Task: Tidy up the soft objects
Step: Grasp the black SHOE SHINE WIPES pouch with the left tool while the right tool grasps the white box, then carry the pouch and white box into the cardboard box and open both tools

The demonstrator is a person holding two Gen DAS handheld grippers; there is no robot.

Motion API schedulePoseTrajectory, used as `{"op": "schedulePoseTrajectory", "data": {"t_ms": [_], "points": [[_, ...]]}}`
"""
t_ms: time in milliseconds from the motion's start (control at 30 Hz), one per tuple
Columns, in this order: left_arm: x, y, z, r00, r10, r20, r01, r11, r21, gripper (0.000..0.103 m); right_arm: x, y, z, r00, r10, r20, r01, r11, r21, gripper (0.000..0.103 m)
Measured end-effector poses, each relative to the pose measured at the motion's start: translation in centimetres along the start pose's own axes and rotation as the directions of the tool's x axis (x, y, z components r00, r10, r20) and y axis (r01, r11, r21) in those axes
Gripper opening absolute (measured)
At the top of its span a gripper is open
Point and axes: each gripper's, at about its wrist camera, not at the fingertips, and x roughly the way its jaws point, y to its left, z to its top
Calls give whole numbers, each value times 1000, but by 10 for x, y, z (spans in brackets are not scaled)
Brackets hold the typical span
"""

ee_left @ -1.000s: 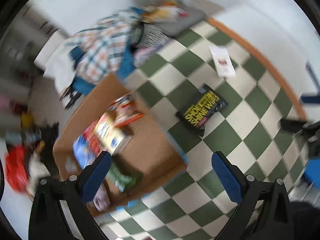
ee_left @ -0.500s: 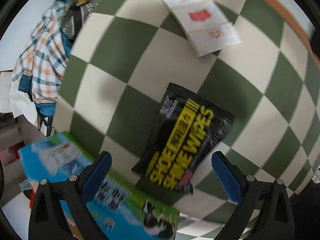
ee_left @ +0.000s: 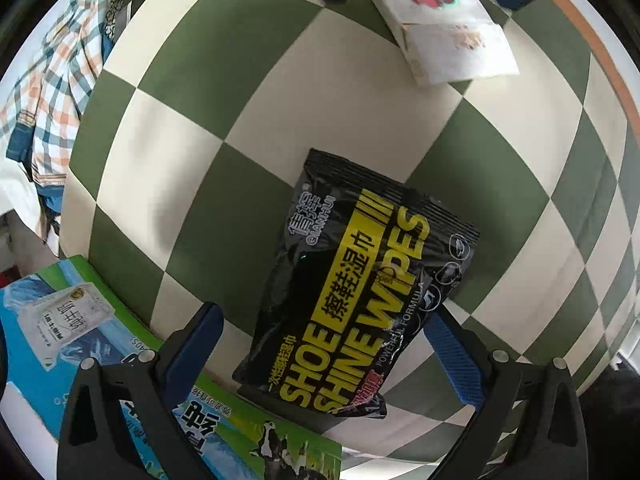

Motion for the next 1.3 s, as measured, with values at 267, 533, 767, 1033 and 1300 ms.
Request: {"op": "schedulePoseTrajectory", "data": {"t_ms": [267,533,767,1033,1300], "points": [[-5,-1,-1,998,-62,6,63,998,-5,72,18,31,8,989,-144,-21,142,988,-63,88],[-10,-9,-7,998,-51,49,52,998,-26,58,15,50,3,965,-258,41,261,949,-176,61],[-12,-4,-25,996,-34,79,39,997,-63,52,12,41,-3,969,-240,60,246,956,-162,60],[-36,9,-42,987,-55,150,77,986,-146,50,-16,20,-14,981,-163,105,178,971,-161,60],[-81,29,-80,950,-107,293,193,939,-284,50,-61,15,-33,982,-73,176,106,977,-183,60]]}}
